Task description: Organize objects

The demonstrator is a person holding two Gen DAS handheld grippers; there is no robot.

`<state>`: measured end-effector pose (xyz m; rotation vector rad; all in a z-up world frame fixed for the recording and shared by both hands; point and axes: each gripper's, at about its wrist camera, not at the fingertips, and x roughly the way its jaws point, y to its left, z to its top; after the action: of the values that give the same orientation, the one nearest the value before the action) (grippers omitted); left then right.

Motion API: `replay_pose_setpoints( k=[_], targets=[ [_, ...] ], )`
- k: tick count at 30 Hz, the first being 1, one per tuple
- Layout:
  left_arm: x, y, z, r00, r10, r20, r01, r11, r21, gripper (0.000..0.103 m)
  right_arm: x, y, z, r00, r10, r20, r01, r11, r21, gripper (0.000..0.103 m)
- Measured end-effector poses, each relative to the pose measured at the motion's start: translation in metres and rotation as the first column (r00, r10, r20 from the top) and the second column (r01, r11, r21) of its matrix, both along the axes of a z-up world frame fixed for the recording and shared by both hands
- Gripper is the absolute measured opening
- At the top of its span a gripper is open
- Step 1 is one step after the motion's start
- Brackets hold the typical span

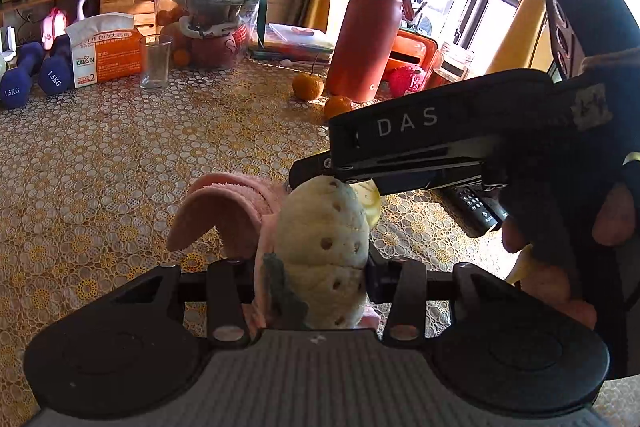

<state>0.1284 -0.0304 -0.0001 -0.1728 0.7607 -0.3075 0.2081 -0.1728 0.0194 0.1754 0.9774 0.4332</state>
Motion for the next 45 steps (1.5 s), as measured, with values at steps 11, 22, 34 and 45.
replay_pose_setpoints(
  k=[11, 22, 34, 45],
  targets=[
    [0.023, 0.003, -0.011, 0.998, -0.048, -0.029, 0.049, 0.997, 0.065, 0.044, 0.009, -0.007, -0.001, 1.0, -0.006, -0.019, 0.007, 1.0, 0.02, 0.062],
    [0.042, 0.013, -0.027, 0.995, -0.066, -0.074, 0.073, 0.992, 0.1, 0.044, 0.019, -0.008, -0.001, 1.0, 0.003, -0.014, -0.002, 1.0, 0.014, 0.062],
    [0.05, 0.047, -0.042, 0.992, -0.028, -0.124, 0.038, 0.996, 0.084, 0.044, 0.017, -0.001, 0.001, 0.998, 0.067, 0.016, -0.066, 0.998, -0.023, 0.062],
    [0.056, 0.086, -0.042, 0.986, 0.036, -0.163, -0.028, 0.998, 0.051, 0.045, 0.02, 0.014, 0.003, 0.994, 0.106, 0.032, -0.103, 0.992, -0.069, 0.063]
  ],
)
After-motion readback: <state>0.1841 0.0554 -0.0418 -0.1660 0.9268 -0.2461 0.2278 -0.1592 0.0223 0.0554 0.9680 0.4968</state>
